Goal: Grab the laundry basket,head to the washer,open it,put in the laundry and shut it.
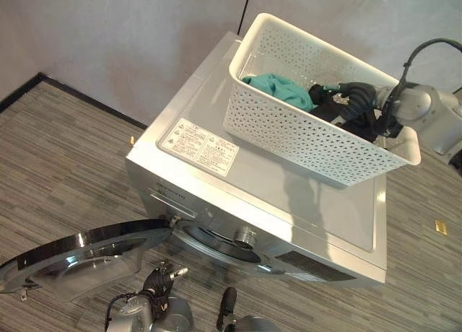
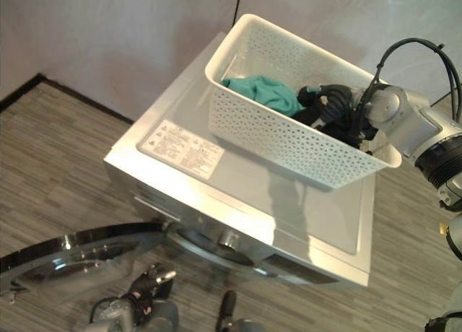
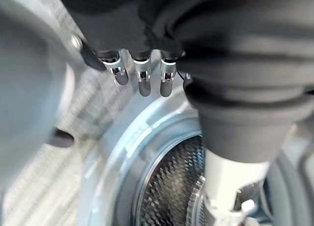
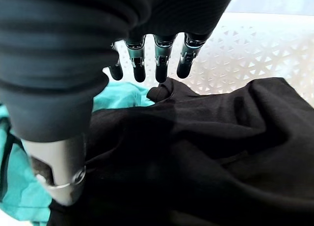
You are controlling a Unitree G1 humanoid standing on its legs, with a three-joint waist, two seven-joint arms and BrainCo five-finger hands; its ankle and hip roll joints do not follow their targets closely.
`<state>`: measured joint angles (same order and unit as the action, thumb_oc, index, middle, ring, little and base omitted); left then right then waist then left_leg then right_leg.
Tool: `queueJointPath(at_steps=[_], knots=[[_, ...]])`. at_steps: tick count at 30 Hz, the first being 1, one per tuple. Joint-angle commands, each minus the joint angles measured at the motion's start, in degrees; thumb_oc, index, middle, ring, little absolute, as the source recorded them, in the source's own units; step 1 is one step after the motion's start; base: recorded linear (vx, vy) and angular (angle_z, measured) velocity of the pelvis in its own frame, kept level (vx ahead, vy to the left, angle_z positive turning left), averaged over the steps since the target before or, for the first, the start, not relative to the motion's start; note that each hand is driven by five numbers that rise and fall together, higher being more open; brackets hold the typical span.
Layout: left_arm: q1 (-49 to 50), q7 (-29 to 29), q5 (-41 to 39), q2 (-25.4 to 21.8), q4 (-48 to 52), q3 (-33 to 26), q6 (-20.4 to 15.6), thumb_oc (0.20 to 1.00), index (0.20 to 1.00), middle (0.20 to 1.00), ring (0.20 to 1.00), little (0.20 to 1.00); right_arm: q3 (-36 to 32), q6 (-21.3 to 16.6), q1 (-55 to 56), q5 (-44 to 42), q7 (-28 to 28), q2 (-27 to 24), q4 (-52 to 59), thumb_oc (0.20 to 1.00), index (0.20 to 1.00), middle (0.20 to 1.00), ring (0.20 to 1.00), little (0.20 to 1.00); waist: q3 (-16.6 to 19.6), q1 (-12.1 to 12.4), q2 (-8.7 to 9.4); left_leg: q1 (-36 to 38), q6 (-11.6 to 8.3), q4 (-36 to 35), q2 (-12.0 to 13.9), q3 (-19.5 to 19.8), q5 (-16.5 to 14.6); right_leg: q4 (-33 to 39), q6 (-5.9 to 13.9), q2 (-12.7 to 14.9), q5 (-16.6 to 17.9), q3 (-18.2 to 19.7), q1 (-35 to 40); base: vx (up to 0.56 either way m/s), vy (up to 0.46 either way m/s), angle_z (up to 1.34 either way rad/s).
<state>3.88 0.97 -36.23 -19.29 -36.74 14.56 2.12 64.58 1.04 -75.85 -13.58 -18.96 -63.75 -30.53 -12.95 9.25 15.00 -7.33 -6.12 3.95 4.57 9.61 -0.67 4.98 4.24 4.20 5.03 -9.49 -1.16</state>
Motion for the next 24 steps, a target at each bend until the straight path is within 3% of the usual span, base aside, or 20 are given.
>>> queueJointPath(at_steps=[1, 3, 4, 7, 15, 20, 23, 24], knots=[[-0.3, 0.4, -2.5, 0.4, 2.3, 1.8, -2.6, 1.000, 1.000, 1.000, 1.000, 1.000, 5.3, -1.4, -5.9, 4.2, 0.1, -7.4, -1.1, 1.000, 1.000, 1.000, 1.000, 1.000, 0.4, 2.5, -1.08, -1.3, -0.13, 0.6, 3.1, -0.6, -1.1, -7.2, 2.83, 3.8, -8.1, -2.3, 0.0, 0.02, -0.063, 0.18], [-0.2, 0.4, -2.5, 0.4, 3.3, 1.6, -3.0, 1.000, 1.000, 1.000, 1.000, 1.000, 6.9, -1.8, -6.2, 6.1, -0.2, -9.1, -1.0, 1.000, 1.000, 1.000, 1.000, 1.000, -0.1, 2.7, -1.19, -1.6, -0.27, 0.7, 3.1, -0.3, -1.0, -7.2, 2.69, 3.7, -8.3, -2.7, 0.1, 0.01, -0.053, 0.18], [0.2, 0.2, -3.9, 0.5, 4.5, 0.1, -3.8, 1.000, 1.000, 1.000, 1.000, 1.000, 9.0, -2.3, -5.2, 12.2, -0.9, -12.5, -2.1, 1.000, 1.000, 1.000, 1.000, 1.000, -0.9, 2.7, -1.59, -1.9, -0.52, 0.4, 3.1, 0.1, -0.7, -6.9, 2.52, 3.6, -8.4, -2.8, 0.0, 0.01, -0.043, 0.09], [0.5, -0.1, -4.5, 0.9, 5.5, -0.6, -4.5, 1.000, 1.000, 1.000, 1.000, 1.000, 9.3, -2.5, -3.4, 14.5, -1.8, -14.3, -2.5, 1.000, 1.000, 1.000, 1.000, 1.000, -1.4, 2.5, -2.01, -2.0, -0.52, 0.3, 3.0, 0.1, -0.6, -6.8, 2.44, 3.5, -8.4, -2.8, -0.2, 0.01, -0.033, 0.11], [-1.0, -1.6, -6.5, 2.1, 8.0, -0.4, -6.3, 1.000, 1.000, 1.000, 1.000, 1.000, 0.6, -2.4, 6.8, 21.4, 1.0, -14.5, -8.1, 1.000, 1.000, 1.000, 1.000, 1.000, -3.2, 2.0, -3.93, -3.7, -0.58, -1.3, 2.4, 0.7, 0.9, -5.4, 2.33, 3.4, -7.8, -2.9, -1.5, -0.02, -0.031, 0.02], [-1.6, -1.9, -7.1, 2.4, 8.8, 0.5, -6.5, 1.000, 1.000, 1.000, 1.000, 1.000, -3.1, -1.9, 11.9, 18.8, 0.1, -12.4, -7.2, 1.000, 1.000, 1.000, 1.000, 1.000, -4.3, 1.3, -4.64, -4.5, -0.55, -1.8, 2.4, 0.0, 1.4, -4.8, 2.49, 3.3, -6.8, -1.9, -3.1, -0.03, -0.007, 0.00], [-1.8, -1.5, -6.2, 2.4, 8.6, 1.3, -6.5, 1.000, 1.000, 1.000, 1.000, 1.000, -3.3, -1.7, 13.9, 13.0, -3.5, -10.8, -3.0, 1.000, 1.000, 1.000, 1.000, 1.000, -4.7, 0.9, -4.81, -4.6, -0.50, -1.6, 2.6, -0.7, 1.3, -4.5, 2.50, 3.2, -6.5, -1.0, -3.8, -0.03, -0.004, -0.11], [-1.6, -0.6, -6.0, 2.2, 9.1, 2.0, -6.4, 1.000, 1.000, 1.000, 1.000, 1.000, -1.9, -1.3, 15.2, 9.5, -6.7, -10.4, -0.4, 0.915, 0.915, 0.915, 0.915, 0.915, -4.9, 0.9, -4.84, -4.6, -0.49, -1.5, 2.7, -1.0, 1.2, -4.3, 2.51, 3.1, -6.3, -0.7, -3.9, -0.01, -0.014, -0.20]])
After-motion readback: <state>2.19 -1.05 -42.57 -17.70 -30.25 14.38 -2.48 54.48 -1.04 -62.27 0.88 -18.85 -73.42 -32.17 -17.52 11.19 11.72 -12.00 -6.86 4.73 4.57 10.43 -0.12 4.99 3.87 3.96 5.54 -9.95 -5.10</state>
